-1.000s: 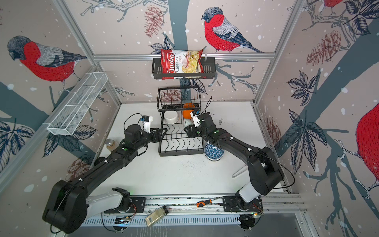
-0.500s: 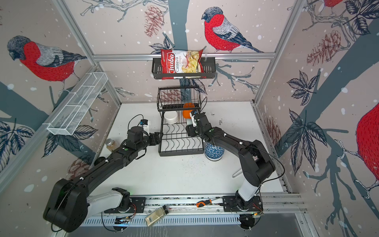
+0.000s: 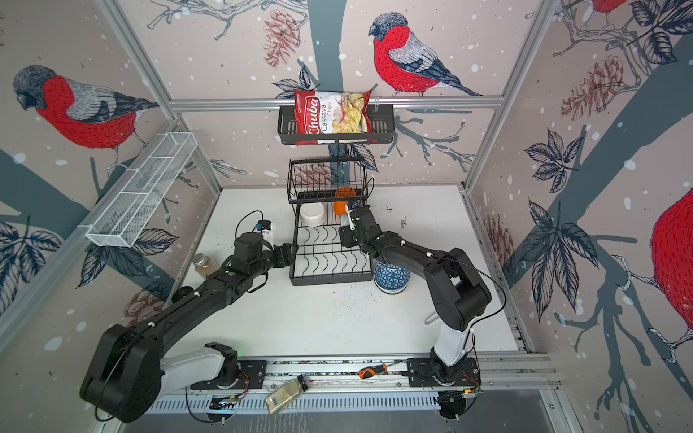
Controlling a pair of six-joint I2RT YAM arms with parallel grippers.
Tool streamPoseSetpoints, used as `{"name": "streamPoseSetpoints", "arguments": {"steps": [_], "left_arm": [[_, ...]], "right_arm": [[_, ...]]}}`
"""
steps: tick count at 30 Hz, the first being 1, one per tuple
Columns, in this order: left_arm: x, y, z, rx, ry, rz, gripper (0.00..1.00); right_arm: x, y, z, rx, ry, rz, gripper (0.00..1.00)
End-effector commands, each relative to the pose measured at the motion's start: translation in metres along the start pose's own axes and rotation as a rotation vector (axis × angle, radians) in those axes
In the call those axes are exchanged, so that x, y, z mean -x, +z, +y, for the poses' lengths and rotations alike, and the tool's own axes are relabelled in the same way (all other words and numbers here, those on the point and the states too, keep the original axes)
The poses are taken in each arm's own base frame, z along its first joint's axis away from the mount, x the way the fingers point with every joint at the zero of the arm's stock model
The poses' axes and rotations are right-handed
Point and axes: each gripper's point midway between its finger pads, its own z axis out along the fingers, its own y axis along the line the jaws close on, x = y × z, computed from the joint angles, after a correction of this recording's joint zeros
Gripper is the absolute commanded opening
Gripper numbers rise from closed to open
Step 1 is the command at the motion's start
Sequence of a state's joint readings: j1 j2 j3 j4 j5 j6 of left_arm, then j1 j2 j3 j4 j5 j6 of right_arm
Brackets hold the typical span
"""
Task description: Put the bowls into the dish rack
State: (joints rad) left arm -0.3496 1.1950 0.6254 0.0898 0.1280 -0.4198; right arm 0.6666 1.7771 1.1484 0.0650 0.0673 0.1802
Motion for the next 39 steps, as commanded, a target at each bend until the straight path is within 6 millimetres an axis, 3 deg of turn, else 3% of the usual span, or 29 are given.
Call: {"name": "streamPoseSetpoints", "arguments": {"steps": [1,16,39], "left_arm": [[0.001,-0.001,0.000,0.001,0.005,-0.010,0.74],[-0.001,-0.002,0.000,-0.006,-0.005,-0.012,0.74],[-0.005,-0.002,0.002,0.000,0.000,-0.003,0.73]], "right_arm": [[0.024,0.002,-0.001,-0.014,0.007,-0.088,0.49],[0.019,0.019,-0.006,-0.029,0.057,-0.105,0.52],[-0.010,0.036,-0.006,-0.017,0.107,-0.058,0.63]]}}
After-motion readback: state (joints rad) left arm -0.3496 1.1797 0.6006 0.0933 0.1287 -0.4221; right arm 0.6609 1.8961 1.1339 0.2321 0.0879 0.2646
